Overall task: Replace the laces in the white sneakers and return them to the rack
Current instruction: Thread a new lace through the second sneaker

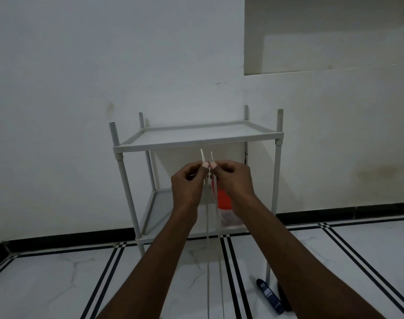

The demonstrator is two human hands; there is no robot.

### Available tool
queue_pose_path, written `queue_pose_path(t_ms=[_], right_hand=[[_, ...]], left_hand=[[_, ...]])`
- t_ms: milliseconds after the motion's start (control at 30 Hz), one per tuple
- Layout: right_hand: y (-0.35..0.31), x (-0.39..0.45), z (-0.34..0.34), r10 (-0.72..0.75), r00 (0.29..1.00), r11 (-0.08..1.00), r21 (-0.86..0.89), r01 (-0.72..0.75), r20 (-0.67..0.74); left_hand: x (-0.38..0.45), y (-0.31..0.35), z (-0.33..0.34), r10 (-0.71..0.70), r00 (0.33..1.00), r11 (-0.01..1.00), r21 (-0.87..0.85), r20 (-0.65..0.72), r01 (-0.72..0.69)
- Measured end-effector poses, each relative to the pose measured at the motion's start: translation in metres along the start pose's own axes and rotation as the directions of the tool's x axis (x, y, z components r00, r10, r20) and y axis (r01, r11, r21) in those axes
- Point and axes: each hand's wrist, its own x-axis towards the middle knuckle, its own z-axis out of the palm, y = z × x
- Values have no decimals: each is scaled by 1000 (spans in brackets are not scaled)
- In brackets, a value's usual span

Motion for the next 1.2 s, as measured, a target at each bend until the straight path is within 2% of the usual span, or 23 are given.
queue_pose_path(t_ms=[133, 600, 833, 1033, 1200], right_hand=[[-4, 1, 1, 24, 1000, 999, 33, -24, 11], [-11, 0, 10, 63, 998, 998, -15, -63, 9], [-14, -2, 13, 51, 999, 998, -34, -50, 19], [-7, -9, 10, 25, 997, 998, -60, -21, 68], [78, -36, -5, 25, 984, 982, -190, 9, 175]], left_hand=[[1, 2, 1, -24, 1000, 999, -30, -17, 23], [-1, 10, -3, -147, 988, 975, -173, -50, 137], [-3, 14, -7, -153, 987, 970, -196, -47, 141], [-7, 5, -14, -147, 989, 981, -135, -28, 142], [-47, -63, -39, -166, 986, 980, 106, -4, 166]])
